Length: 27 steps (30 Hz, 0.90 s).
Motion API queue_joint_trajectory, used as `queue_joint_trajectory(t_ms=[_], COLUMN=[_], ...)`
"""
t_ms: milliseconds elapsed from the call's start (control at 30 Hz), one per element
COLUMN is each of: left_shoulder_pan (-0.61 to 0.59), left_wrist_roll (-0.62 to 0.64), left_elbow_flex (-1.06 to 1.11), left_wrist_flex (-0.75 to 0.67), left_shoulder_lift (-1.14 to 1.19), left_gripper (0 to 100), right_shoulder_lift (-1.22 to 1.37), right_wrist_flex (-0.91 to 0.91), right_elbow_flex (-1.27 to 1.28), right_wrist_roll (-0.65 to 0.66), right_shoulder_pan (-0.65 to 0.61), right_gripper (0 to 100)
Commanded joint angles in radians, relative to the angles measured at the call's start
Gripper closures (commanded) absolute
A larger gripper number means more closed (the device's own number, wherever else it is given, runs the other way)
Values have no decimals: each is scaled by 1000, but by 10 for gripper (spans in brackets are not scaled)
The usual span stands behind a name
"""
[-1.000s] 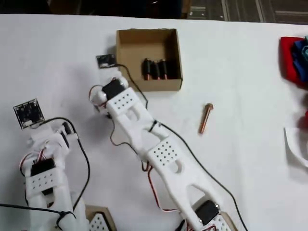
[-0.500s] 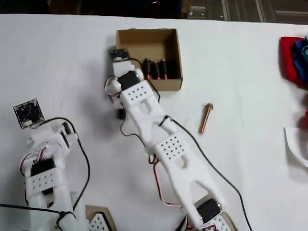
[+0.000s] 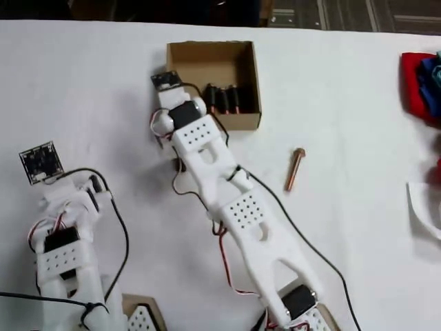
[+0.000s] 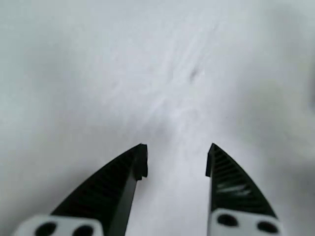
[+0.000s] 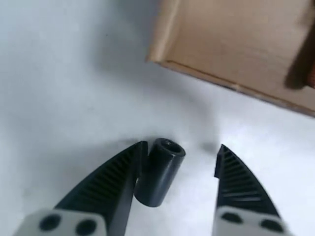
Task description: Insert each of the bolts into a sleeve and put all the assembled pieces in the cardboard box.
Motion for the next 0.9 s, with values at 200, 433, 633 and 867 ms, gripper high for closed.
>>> queue_joint_trajectory(t_ms=[200,433,633,867], left_shoulder_pan=[-3,-3,-3,-3], left_wrist_roll=[6,6,6,6], left_elbow_flex=[-42,-42,-42,-42], left_wrist_flex=[-20,-20,-20,-20], left_shoulder_lift=[-20,-20,-20,-20], left_gripper=[789,789,789,789], right_shoulder_lift=[-25,-28,-48,-50], right_wrist_flex=[21,21,19,21], right_elbow_flex=[69,63,21,0], right_wrist_roll=[3,3,3,11], right_shoulder_pan=[-54,-59,-33,-28], right_gripper=[820,971,975,930])
